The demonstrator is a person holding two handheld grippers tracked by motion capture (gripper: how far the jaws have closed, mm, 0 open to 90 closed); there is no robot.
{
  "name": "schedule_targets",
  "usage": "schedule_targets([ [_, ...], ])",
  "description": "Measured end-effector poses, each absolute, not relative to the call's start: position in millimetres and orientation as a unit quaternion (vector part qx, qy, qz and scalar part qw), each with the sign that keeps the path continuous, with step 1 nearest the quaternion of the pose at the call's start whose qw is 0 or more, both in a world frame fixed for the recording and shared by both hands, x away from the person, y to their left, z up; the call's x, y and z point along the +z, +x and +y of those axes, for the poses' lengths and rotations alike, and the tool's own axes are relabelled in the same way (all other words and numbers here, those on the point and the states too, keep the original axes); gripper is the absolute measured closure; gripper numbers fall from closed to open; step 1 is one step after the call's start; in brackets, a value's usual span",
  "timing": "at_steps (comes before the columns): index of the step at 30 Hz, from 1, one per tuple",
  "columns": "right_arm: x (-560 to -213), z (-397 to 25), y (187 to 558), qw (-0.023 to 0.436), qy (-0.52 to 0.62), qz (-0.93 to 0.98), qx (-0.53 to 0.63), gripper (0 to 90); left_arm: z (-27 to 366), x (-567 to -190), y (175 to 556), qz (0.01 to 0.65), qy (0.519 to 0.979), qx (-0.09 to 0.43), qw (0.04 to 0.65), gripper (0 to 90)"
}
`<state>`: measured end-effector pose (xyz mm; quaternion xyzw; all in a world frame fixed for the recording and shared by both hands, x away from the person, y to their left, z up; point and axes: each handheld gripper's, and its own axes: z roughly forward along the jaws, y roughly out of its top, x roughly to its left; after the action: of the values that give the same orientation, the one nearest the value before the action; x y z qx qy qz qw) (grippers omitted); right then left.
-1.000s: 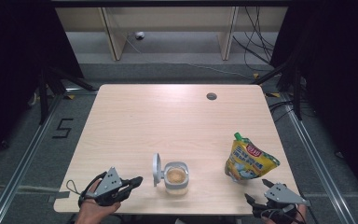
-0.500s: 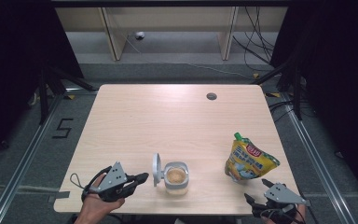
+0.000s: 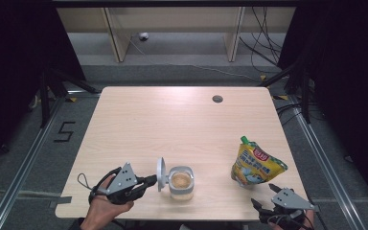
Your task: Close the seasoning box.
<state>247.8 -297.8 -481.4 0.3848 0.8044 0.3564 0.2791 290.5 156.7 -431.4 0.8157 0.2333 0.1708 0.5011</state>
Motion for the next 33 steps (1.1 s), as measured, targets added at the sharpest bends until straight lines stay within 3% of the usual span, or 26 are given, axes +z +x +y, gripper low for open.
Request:
schedule_targets([
  [14,-481,-297,247,0.269,0.386,0.806,0.361,23.2,142,-429,291,0.226,0.815,0.161,0.508,89.2],
  [33,-481,-297,247,0.276,0.38,0.805,0.361,23.2,163,-428,289,0.249,0.799,0.159,0.524,88.2],
])
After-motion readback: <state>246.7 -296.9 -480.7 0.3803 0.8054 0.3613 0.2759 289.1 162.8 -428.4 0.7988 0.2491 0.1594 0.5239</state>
